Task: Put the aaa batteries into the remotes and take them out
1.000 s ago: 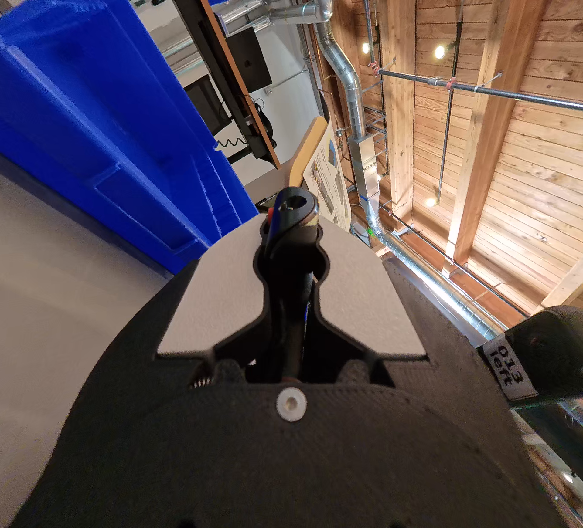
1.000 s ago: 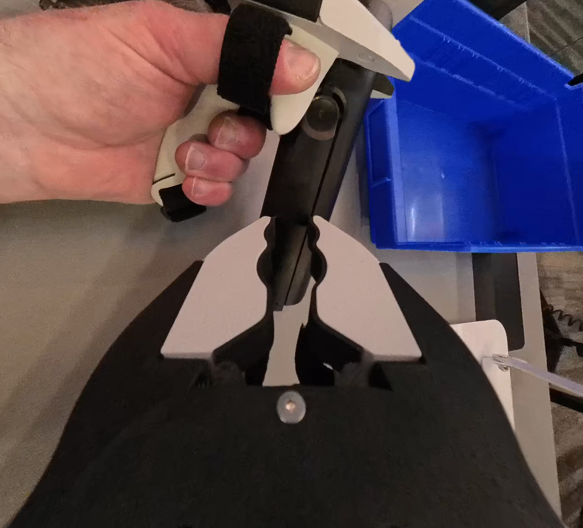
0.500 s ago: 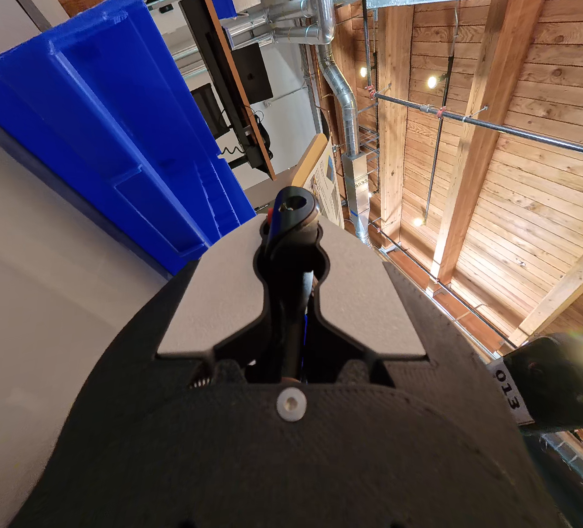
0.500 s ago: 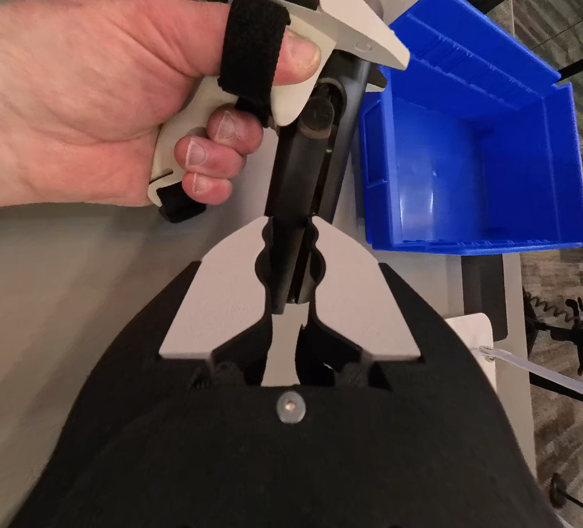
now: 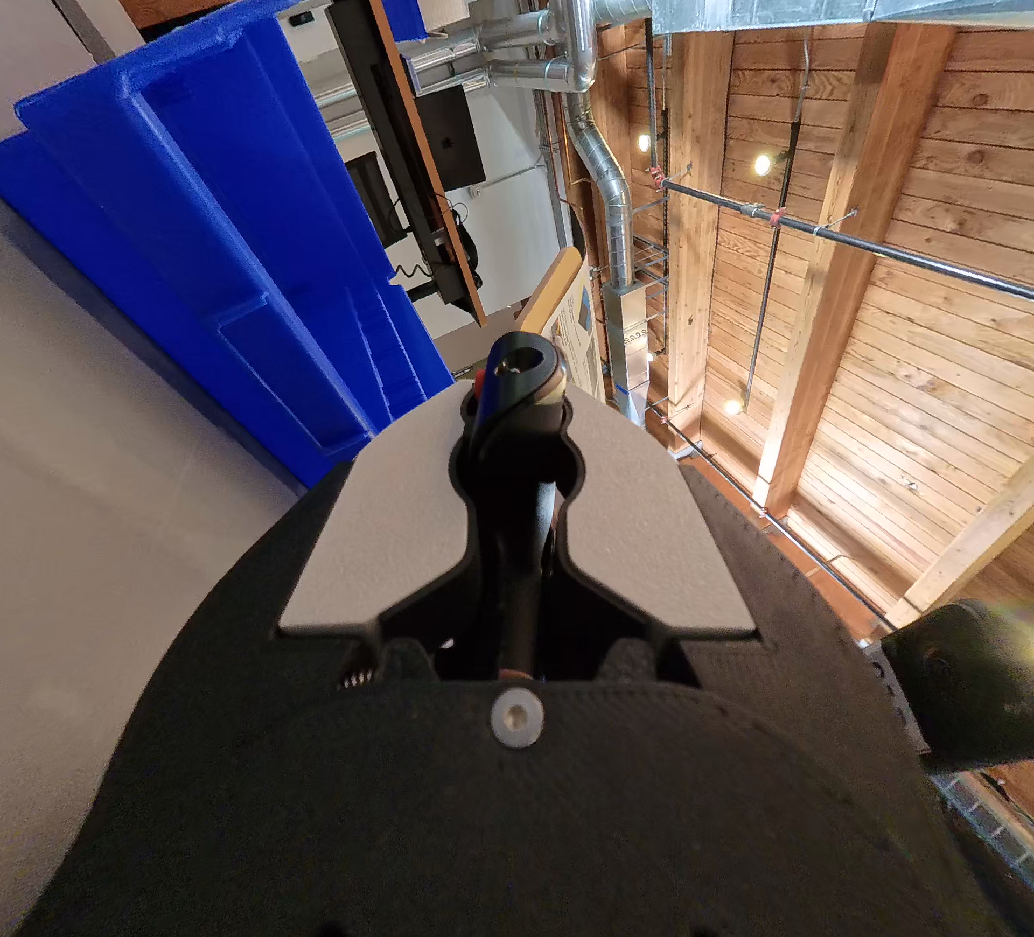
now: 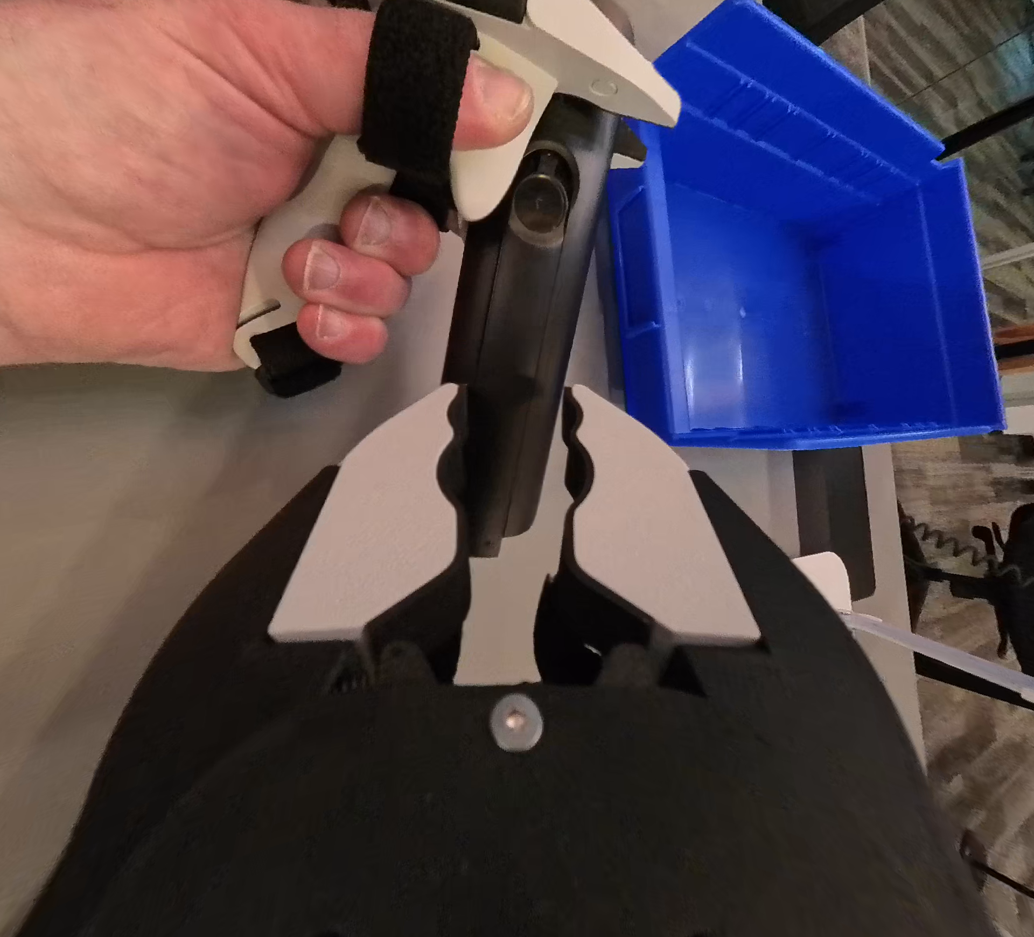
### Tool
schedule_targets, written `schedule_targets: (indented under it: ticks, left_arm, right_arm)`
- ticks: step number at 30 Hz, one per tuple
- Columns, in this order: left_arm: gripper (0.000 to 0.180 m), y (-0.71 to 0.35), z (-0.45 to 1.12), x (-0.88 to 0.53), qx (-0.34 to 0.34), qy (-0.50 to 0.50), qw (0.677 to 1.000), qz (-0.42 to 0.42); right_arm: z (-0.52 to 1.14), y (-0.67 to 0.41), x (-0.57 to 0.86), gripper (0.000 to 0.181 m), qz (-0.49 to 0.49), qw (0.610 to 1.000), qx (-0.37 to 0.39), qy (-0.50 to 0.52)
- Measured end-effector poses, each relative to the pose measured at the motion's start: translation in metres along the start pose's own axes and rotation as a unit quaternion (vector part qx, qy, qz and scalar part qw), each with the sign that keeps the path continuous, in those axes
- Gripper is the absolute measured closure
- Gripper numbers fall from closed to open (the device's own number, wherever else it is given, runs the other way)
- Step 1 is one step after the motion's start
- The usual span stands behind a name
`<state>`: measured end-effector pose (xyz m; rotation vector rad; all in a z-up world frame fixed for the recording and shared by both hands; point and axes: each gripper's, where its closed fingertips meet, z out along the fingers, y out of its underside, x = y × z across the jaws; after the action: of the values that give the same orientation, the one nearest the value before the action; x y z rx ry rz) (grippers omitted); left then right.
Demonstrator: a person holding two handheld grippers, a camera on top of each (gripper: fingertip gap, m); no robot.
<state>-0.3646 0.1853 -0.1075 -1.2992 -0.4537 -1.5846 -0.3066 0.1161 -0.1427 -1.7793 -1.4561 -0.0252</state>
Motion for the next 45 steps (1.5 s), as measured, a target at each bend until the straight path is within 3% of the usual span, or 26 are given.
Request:
schedule_targets:
  ticks: [8,14,18,23,24,29,40,42,45]
  left_arm:
    - [0.155,-0.002,0.0,0.002,0.004,0.012,1.0,-0.016]
    - [0.155,-0.004,0.0,0.015,0.005,0.048,0.998,-0.028]
    - [0.156,-0.005,0.0,0.032,0.005,0.101,0.993,-0.055]
    - [0.156,0.004,0.001,0.064,0.018,0.185,0.978,-0.095]
    - [0.156,0.006,0.001,0.071,0.024,0.202,0.974,-0.097]
    - [0.156,0.01,-0.001,0.094,0.027,0.259,0.96,-0.101]
    - [0.155,0.013,0.0,0.095,0.029,0.26,0.959,-0.107]
    - [0.155,0.012,-0.001,0.098,0.031,0.26,0.961,-0.091]
    - [0.156,0.006,-0.001,0.088,0.047,0.231,0.968,-0.084]
  right_arm:
    - [-0.007,-0.008,0.007,0.142,0.013,0.999,0.03,0.003]
    - [-0.028,0.011,0.008,0.125,0.124,0.975,0.11,-0.15]
    - [-0.057,0.03,0.01,0.109,0.222,0.907,0.256,-0.251]
    - [-0.082,0.01,0.011,0.087,0.282,0.785,0.433,-0.342]
    - [-0.09,0.002,0.006,0.083,0.282,0.756,0.459,-0.373]
    - [-0.097,-0.018,0.005,0.09,0.301,0.688,0.514,-0.415]
    - [-0.1,-0.022,0.004,0.101,0.266,0.681,0.552,-0.4]
    - [-0.104,-0.021,0.002,0.113,0.256,0.676,0.566,-0.396]
    - [-0.099,-0.018,0.009,0.129,0.261,0.7,0.559,-0.36]
